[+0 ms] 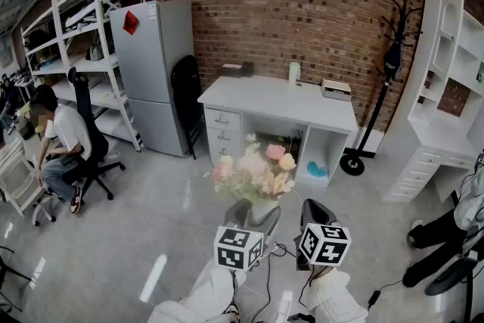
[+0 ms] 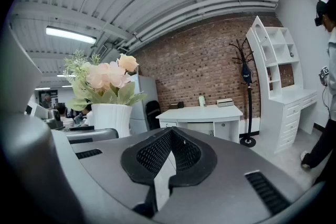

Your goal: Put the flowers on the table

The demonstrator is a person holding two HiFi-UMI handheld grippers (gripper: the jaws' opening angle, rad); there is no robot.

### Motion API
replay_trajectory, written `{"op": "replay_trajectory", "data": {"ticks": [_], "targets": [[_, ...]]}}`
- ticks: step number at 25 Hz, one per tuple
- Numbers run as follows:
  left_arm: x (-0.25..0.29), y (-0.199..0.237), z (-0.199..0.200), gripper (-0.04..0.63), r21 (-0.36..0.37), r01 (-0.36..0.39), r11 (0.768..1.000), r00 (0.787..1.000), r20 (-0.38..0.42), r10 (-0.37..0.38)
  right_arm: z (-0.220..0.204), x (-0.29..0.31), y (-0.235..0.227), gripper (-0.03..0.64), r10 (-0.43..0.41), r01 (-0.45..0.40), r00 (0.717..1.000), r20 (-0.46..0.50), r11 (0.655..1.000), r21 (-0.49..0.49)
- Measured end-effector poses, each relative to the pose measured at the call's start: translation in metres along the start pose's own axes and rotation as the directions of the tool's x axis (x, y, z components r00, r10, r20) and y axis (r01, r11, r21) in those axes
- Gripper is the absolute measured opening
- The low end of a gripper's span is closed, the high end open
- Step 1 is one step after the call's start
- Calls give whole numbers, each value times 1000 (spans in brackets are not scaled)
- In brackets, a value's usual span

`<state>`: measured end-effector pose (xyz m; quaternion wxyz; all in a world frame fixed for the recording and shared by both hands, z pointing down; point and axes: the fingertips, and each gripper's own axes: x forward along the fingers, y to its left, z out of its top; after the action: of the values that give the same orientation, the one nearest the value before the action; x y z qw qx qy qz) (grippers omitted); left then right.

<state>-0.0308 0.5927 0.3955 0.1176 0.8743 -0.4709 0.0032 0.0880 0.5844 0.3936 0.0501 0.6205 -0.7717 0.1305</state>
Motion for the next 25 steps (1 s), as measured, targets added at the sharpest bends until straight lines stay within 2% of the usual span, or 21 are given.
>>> {"op": "replay_trajectory", "data": {"ticks": [6,11,17,22,25], "targets": [[4,6,-7,314,5,-2,1000,1000,-15,2,-7,8,0,23,0,1,1000,-16,1000,3],[11,29,-2,314,11,-3,1000,1000,-4,3,-5,29,9,23,3,-3,1000,-12,1000,2],[21,80,6,314,27,-11,1000,1000,-5,12,-5,73,29,23,2,-1,1000,-8,999,47],[25,125,19,314,66,-12,998,1000,-14,13,1,102,41,23,-24,24,1000,-11,998,53],[30,147,24,314,65,-28,997,999,-13,29,-2,111,46,23,-34,36,999,-31,998,56]]}}
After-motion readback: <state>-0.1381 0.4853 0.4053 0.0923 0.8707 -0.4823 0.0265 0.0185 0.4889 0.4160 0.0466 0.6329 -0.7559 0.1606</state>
